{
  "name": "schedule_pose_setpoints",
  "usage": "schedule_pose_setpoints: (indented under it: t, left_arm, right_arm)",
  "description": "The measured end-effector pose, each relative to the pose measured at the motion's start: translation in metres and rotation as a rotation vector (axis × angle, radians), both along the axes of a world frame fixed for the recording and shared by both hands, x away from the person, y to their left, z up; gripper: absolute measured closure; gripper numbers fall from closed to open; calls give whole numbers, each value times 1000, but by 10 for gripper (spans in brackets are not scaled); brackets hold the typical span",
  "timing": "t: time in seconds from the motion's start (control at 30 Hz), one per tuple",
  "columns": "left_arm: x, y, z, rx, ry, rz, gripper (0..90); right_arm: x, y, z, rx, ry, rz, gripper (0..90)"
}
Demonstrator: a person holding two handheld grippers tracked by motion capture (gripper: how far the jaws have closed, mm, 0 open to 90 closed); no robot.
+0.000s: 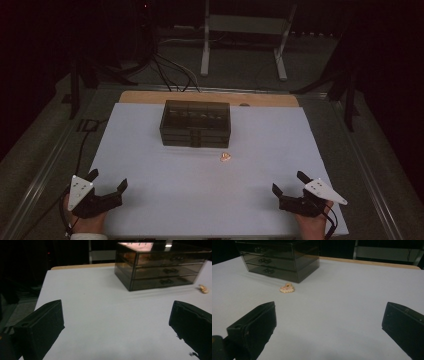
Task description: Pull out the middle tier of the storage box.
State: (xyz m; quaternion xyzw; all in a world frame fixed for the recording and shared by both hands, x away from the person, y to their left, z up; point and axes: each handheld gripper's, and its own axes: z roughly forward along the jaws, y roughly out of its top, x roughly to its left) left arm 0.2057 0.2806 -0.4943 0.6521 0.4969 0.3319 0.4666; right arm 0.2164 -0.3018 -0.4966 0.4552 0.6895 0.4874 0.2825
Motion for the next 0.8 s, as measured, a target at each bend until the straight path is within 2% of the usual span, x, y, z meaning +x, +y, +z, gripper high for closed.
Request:
schedule_pose_setpoints:
  t: [0.13,0.4,0.5,0.63,0.8]
  left_arm:
    - [1,-4,2,0,-6,15,9]
    - [4,-19,12,16,-10,-2,9]
    - [6,-26,15,38,-6,2,9]
    - [12,-33,18,36,1,-8,9]
    - [20,-44,24,37,-10,-20,9]
  right_arm:
    - [0,-1,0,2,-1,-7,1]
    - [-1,-5,0,15,-3,-28,1]
    - [-1,-6,0,21,-4,-30,0]
    - [-1,-6,0,20,-4,-29,1]
    - [-1,-5,0,14,-4,-29,1]
